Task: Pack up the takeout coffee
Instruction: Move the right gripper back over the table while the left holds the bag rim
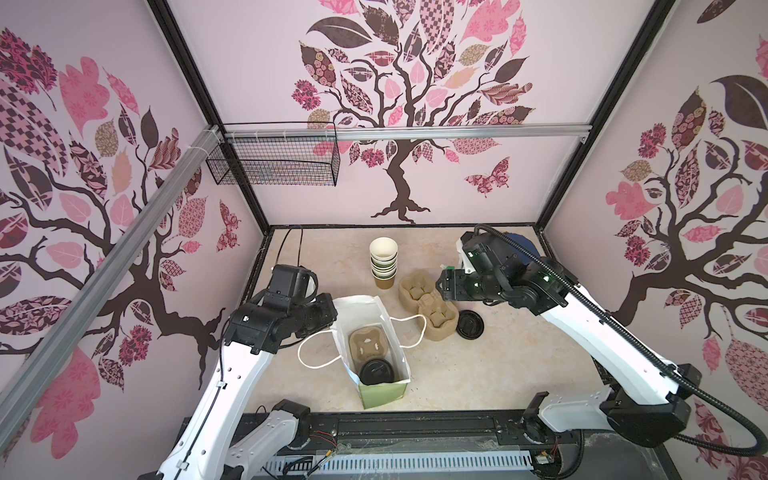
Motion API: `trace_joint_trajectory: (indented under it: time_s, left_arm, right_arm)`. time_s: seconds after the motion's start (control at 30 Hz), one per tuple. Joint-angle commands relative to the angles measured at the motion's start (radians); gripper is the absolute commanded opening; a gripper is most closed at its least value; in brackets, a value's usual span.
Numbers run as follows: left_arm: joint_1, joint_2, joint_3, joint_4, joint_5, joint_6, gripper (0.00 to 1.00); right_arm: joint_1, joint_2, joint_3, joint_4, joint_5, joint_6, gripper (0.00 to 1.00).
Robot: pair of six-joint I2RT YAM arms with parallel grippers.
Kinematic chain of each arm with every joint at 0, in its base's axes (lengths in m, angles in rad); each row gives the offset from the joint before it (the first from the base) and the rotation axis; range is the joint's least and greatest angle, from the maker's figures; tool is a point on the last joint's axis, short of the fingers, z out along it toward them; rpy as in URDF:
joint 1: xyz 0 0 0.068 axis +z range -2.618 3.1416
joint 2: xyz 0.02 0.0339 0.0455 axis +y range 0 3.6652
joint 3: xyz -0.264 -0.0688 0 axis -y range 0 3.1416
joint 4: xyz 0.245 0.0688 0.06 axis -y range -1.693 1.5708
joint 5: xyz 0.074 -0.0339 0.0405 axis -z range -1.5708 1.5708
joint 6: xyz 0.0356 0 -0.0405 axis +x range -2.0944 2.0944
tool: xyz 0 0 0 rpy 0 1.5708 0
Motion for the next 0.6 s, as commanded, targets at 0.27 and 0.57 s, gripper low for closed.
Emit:
trace_joint_trajectory:
  time_s: [0.27, 0.57]
  left_arm:
    - [0.0, -0.123, -0.113, 0.181, 0.112, 0.065, 0.0]
    - [-0.001, -0.129, -0.129, 0.181, 0.128, 0.08, 0.0]
  right_arm:
    - [-0.024, 0.048, 0.04, 0.017, -0.006, -0.012, 0.78]
    - [-0.027, 0.049, 0.037, 0.012, -0.009, -0.006, 0.78]
